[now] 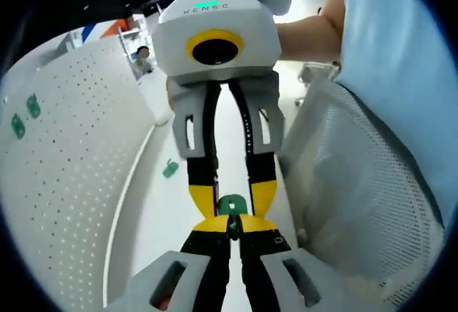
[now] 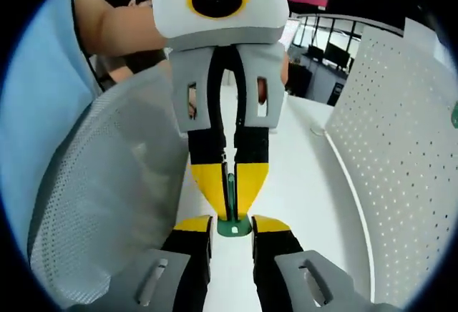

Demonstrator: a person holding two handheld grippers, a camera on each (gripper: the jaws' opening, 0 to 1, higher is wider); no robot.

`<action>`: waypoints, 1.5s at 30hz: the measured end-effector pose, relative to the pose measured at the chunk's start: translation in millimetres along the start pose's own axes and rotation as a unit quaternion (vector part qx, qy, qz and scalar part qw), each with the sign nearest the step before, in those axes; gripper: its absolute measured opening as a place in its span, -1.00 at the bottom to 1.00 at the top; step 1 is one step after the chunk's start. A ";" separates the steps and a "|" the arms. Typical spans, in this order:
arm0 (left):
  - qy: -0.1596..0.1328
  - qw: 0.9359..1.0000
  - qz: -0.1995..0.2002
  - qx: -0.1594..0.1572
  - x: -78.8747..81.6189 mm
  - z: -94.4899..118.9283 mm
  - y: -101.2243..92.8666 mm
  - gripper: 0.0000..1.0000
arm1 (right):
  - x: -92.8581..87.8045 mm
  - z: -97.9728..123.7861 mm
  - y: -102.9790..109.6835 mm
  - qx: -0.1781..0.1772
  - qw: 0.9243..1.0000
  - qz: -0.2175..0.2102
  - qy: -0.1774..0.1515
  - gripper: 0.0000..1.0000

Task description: Insert the hook assembly into the mounting plate slot until the hook locks in place.

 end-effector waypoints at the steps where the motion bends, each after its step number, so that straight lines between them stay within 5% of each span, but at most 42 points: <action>1: -0.004 1.000 0.004 0.003 0.0 1.4 0.6 -0.95 | 0.2 0.6 -1.1 -0.003 1.000 0.000 -0.001 -0.60; 23: -0.092 0.988 0.078 0.099 2.0 29.8 22.7 -0.94 | 3.5 24.7 -22.0 -0.064 0.996 -0.018 -0.052 -0.51; 36: -0.157 0.963 0.122 0.182 11.8 47.6 42.4 -0.94 | 7.3 43.6 -36.4 -0.102 0.990 -0.035 -0.088 -0.50; 45: -0.178 0.947 0.138 0.231 13.0 64.6 54.0 -0.94 | 10.3 58.1 -45.4 -0.129 0.984 -0.052 -0.114 -0.48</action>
Point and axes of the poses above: the point that each gripper's makers call its tool centre point, and the gripper's own axes: z roughly backward along the fingers, y roughly to its left, x roughly out of its top, the point moved 1 cm from there along z, roughly backward along the fingers, and after that the axes turned 2 degrees about y, right-handed, at the moved point
